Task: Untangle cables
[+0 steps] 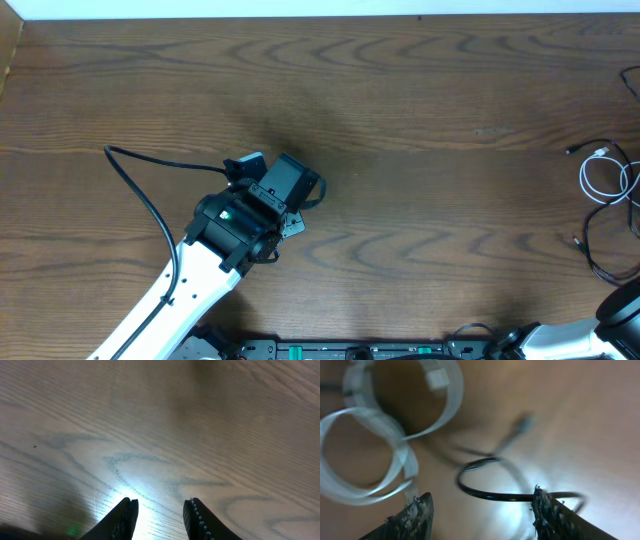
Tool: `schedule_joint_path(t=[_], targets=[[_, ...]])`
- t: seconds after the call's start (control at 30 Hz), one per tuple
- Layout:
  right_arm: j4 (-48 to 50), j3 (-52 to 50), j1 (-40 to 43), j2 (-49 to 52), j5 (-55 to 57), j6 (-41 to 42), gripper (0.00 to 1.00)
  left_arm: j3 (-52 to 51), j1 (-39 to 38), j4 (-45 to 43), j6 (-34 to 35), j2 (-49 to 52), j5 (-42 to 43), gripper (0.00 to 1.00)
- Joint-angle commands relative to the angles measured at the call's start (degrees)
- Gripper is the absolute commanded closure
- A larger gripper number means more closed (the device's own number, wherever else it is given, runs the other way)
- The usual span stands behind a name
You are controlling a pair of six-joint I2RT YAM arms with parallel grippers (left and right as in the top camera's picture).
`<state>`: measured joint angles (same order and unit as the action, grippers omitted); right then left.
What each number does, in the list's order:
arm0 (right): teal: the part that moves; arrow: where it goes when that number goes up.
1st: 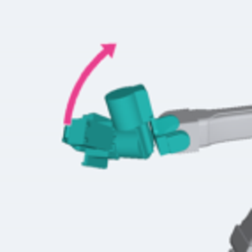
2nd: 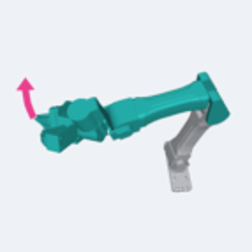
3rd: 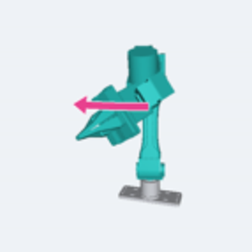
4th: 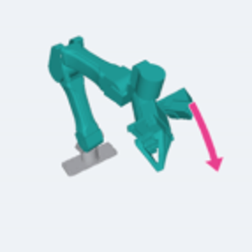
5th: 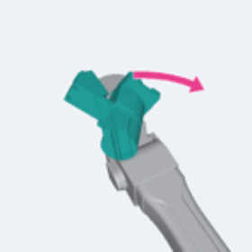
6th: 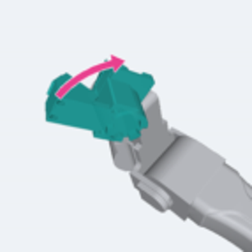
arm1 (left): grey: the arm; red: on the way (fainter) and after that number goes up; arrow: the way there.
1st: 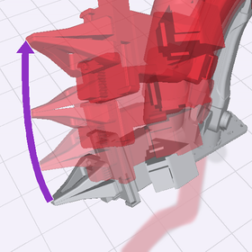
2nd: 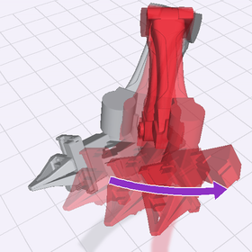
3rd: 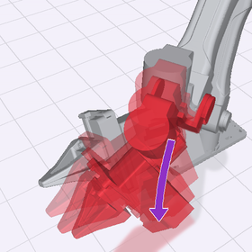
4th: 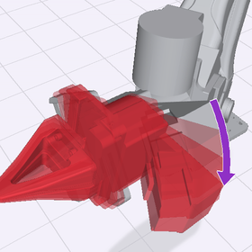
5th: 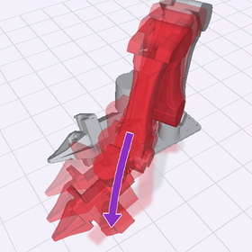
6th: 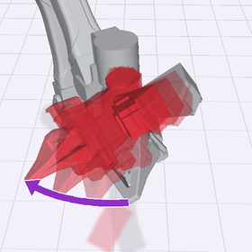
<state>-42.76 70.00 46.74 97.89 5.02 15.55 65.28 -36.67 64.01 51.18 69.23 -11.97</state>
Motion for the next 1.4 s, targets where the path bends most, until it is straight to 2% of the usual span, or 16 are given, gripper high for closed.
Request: schedule_joint_path(t=[0.0, 0.13, 0.37, 0.53, 0.57, 0.67, 0.83, 0.97, 1.13, 1.23, 1.37], targets=[[-0.4, -0.1, -0.1, 0.7, -15.0, -3.5, 0.37, -0.7, 0.1, -0.2, 0.1, 0.0, -0.6, 0.65], [-3.0, -0.1, -0.3, 0.7, -17.7, -3.6, 0.33, -0.7, 0.1, -0.2, 0.1, 0.0, -0.6, 0.65], [-7.1, -0.4, -0.3, 0.7, -21.9, -3.7, 0.32, -0.7, 0.1, -0.2, 0.1, 0.0, -0.5, 0.65], [-6.0, -0.4, -0.3, 0.6, -38.8, -10.4, 0.33, -0.7, 0.1, -0.2, 0.1, 0.0, -0.5, 0.65], [-5.1, -0.3, -0.3, 0.5, -44.9, -12.0, 0.34, -0.7, 0.1, -0.2, 0.1, 0.0, -0.5, 0.65], [-3.8, -0.2, -0.3, -0.2, -48.2, -12.0, 0.34, -0.7, 0.1, -0.1, 0.1, 0.0, -0.5, 0.65], [-3.4, 1.5, -0.2, -3.7, -33.4, -7.6, 0.37, -0.7, 0.1, 0.1, 0.1, 0.0, -0.5, 0.65], [-2.0, 1.5, -0.2, -6.9, -27.5, -5.3, 0.50, -0.7, 0.1, 0.1, 0.1, 0.0, -0.5, 0.65], [-2.5, 1.5, -0.2, -10.0, -11.9, 0.3, 0.64, -0.7, 0.1, 0.0, 0.1, 0.2, -0.5, 0.65], [-5.0, 1.5, -0.2, -10.4, 0.9, 5.4, 0.64, -0.7, 0.1, 0.1, 0.1, 0.3, -0.5, 0.65], [-6.1, 1.5, -0.2, -10.2, 10.6, 9.3, 0.64, -0.7, 0.1, 0.1, 0.1, 0.4, -0.5, 0.65]])
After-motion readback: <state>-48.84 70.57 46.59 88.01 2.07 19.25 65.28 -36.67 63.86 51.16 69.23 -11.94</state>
